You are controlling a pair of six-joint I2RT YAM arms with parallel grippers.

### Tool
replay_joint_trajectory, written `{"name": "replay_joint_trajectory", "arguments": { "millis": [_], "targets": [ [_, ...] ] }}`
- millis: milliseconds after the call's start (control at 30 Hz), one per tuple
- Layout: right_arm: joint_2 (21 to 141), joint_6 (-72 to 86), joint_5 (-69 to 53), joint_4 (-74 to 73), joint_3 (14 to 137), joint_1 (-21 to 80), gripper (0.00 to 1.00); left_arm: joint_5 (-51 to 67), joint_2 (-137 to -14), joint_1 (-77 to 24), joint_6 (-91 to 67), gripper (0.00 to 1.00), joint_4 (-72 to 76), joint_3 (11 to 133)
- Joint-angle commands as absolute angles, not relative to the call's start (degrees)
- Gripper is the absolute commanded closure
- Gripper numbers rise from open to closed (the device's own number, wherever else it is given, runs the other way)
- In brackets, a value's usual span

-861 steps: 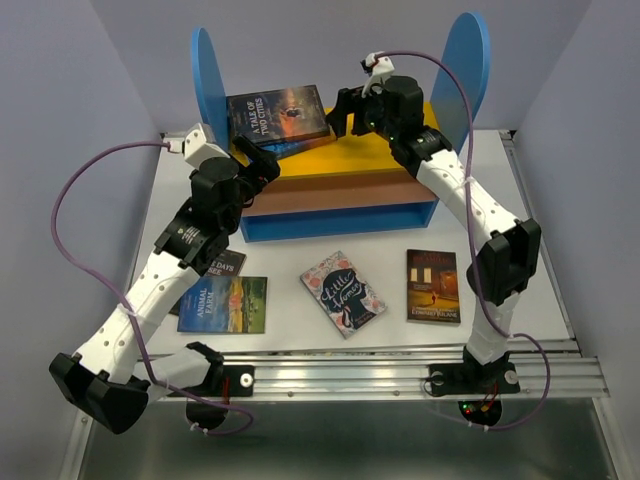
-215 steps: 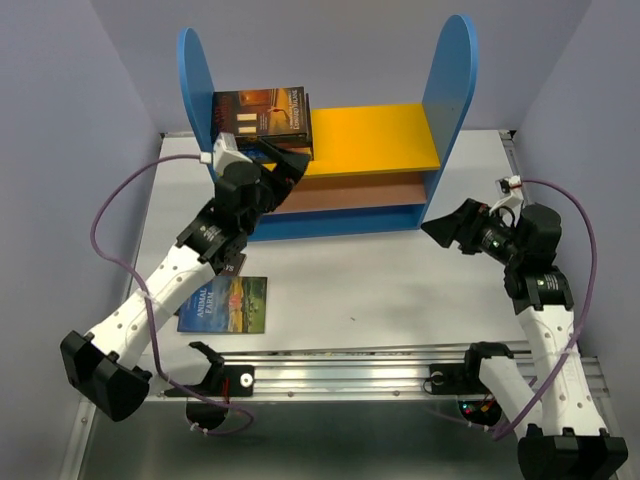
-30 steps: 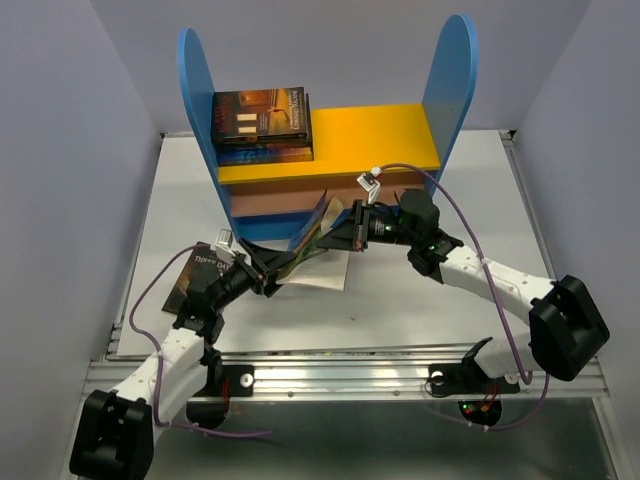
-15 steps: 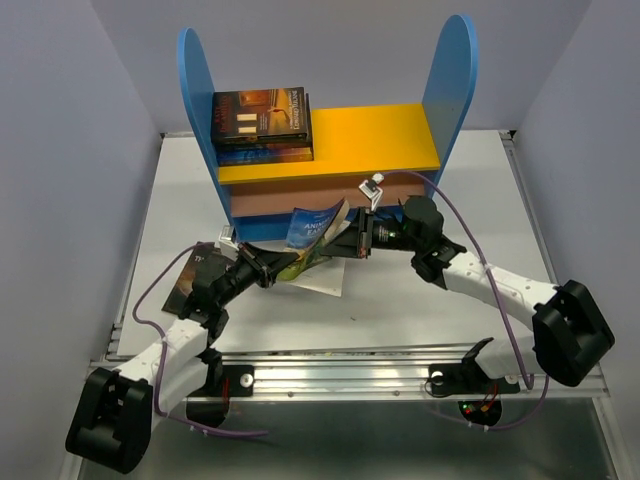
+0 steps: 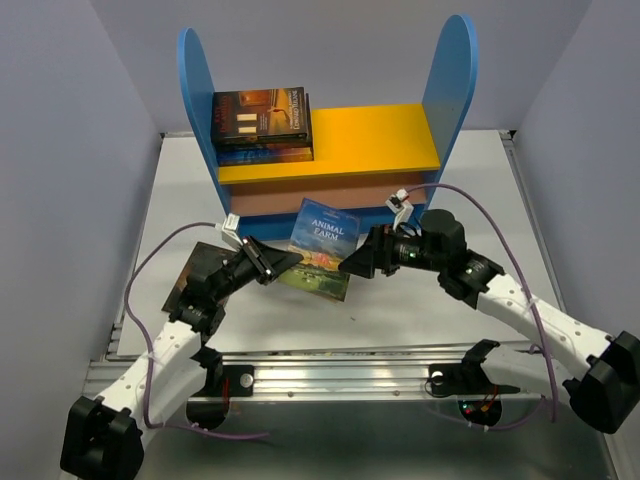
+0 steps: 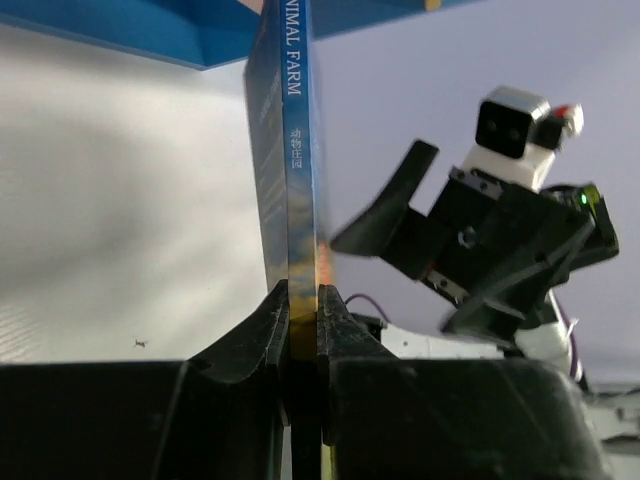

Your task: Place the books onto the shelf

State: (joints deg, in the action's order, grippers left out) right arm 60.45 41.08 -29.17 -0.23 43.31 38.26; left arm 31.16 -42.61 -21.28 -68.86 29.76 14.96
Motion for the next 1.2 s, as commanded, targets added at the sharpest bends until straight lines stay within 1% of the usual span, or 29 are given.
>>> {"name": "replay_joint_trajectory", "arguments": {
  "millis": [0, 33, 67, 200, 300, 333, 567, 700, 800, 833, 900, 933, 1000, 1033, 1133, 1167],
  "targets": [
    [55.5, 33.2, -9.7, -12.3, 46.1, 37.9, 0.00, 34.6, -38.2, -22.9, -57.6, 1.00, 24.4, 21.7],
    [53.1, 32.9, -7.0, -13.5, 46.4, 37.9, 0.00, 34.2, -37.9, -23.0, -56.7, 1.00, 22.7, 23.4],
    [52.0, 32.7, -1.0, -15.8, 46.9, 37.9, 0.00, 33.6, -37.0, -23.3, -54.8, 1.00, 21.6, 24.2],
    [46.9, 32.7, 12.2, -19.7, 47.3, 37.9, 0.00, 29.9, -35.1, -24.0, -51.0, 1.00, 17.6, 28.9],
    [45.6, 32.4, 17.2, -22.5, 48.4, 37.9, 0.00, 27.9, -35.6, -24.4, -49.2, 1.00, 17.7, 34.2],
    [45.7, 32.3, 17.7, -23.1, 48.7, 37.9, 0.00, 27.5, -36.1, -24.6, -48.9, 1.00, 17.8, 34.2],
    [47.4, 32.0, 17.6, -23.9, 49.7, 37.9, 0.00, 24.4, -44.8, -26.4, -45.8, 1.00, 21.1, 49.9],
    [47.2, 31.7, 17.1, -23.8, 50.0, 37.9, 0.00, 18.7, -50.3, -28.4, -44.6, 1.00, 21.9, 58.2],
    [46.8, 31.8, 16.8, -23.8, 50.1, 37.9, 0.00, 8.0, -54.8, -29.3, -45.8, 1.00, 21.6, 63.4],
    [46.8, 31.9, 16.7, -23.8, 50.1, 37.9, 0.00, 1.6, -56.0, -29.7, -46.6, 1.00, 21.4, 65.6],
    [46.8, 31.8, 16.2, -23.8, 50.4, 37.9, 0.00, -6.6, -59.1, -31.2, -49.3, 1.00, 21.2, 67.5],
    [46.8, 31.9, 16.2, -23.9, 50.4, 37.9, 0.00, -16.6, -60.0, -32.2, -50.2, 1.00, 21.0, 69.0],
    [46.7, 32.1, 15.7, -23.7, 50.5, 37.9, 0.00, -25.6, -62.9, -34.7, -54.0, 1.00, 21.1, 70.1],
    [46.6, 32.2, 15.6, -23.8, 50.8, 37.9, 0.00, -32.5, -64.0, -35.2, -55.4, 1.00, 21.1, 71.7],
    [46.8, 32.3, 14.4, -23.8, 51.2, 37.9, 0.00, -38.2, -68.8, -36.4, -60.8, 1.00, 20.4, 74.4],
    [46.8, 32.3, 14.1, -23.7, 51.2, 37.9, 0.00, -42.7, -69.9, -37.1, -62.1, 1.00, 19.7, 76.6]
  ]
}}
